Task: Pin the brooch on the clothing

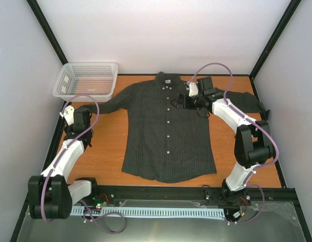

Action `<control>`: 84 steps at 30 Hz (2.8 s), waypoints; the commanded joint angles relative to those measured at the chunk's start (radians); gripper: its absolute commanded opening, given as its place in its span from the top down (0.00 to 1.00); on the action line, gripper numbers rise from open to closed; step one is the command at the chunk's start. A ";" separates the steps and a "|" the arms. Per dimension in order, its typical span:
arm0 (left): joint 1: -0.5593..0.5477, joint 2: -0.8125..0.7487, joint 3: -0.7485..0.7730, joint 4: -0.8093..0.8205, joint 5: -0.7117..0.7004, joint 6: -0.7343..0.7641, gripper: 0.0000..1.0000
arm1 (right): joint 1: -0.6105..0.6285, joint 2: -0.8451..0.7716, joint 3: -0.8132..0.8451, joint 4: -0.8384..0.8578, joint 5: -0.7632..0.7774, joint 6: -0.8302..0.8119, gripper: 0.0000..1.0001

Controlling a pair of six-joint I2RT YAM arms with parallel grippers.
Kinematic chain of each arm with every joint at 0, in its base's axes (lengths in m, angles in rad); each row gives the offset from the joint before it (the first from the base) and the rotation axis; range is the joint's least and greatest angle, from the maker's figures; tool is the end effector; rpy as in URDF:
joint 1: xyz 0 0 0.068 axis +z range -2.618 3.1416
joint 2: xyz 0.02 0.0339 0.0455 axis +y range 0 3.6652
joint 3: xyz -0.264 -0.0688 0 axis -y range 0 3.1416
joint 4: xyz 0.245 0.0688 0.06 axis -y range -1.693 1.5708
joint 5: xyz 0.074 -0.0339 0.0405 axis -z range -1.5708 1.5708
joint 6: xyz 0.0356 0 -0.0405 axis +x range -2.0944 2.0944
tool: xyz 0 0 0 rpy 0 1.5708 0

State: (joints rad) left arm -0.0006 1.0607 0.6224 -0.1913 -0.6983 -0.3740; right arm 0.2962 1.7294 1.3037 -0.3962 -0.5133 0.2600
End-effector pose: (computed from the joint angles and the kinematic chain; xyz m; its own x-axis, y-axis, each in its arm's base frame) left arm 0.2203 0.0228 0.2346 -0.3584 -0.2796 -0.8907 -0.6984 0.7134 0.0571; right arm 0.3594 0.1280 0.2507 -0.8246 -0.0175 -0.5655 -0.3746 0.7658 0.5226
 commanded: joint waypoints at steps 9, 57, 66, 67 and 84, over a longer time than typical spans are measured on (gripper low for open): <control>0.175 0.131 0.099 -0.389 -0.098 -0.523 0.09 | 0.001 0.013 -0.016 0.018 -0.008 0.004 0.00; -0.338 0.673 0.366 -0.034 1.286 0.022 0.00 | 0.035 0.098 -0.113 -0.059 0.140 0.029 0.00; -0.338 0.679 0.318 -0.144 1.260 -0.043 0.00 | 0.035 0.037 -0.262 -0.067 0.181 0.029 0.00; -0.338 0.680 0.305 -0.147 1.278 -0.050 0.00 | 0.035 0.027 -0.283 -0.065 0.183 0.036 0.00; -0.338 0.454 0.242 -0.235 1.456 -0.053 0.00 | 0.015 -0.207 -0.393 -0.122 0.268 0.041 0.00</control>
State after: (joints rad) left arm -0.3325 1.6012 0.8066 -0.4187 0.7052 -0.4099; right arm 0.3202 1.5299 0.8021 -0.4816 -0.3180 0.3412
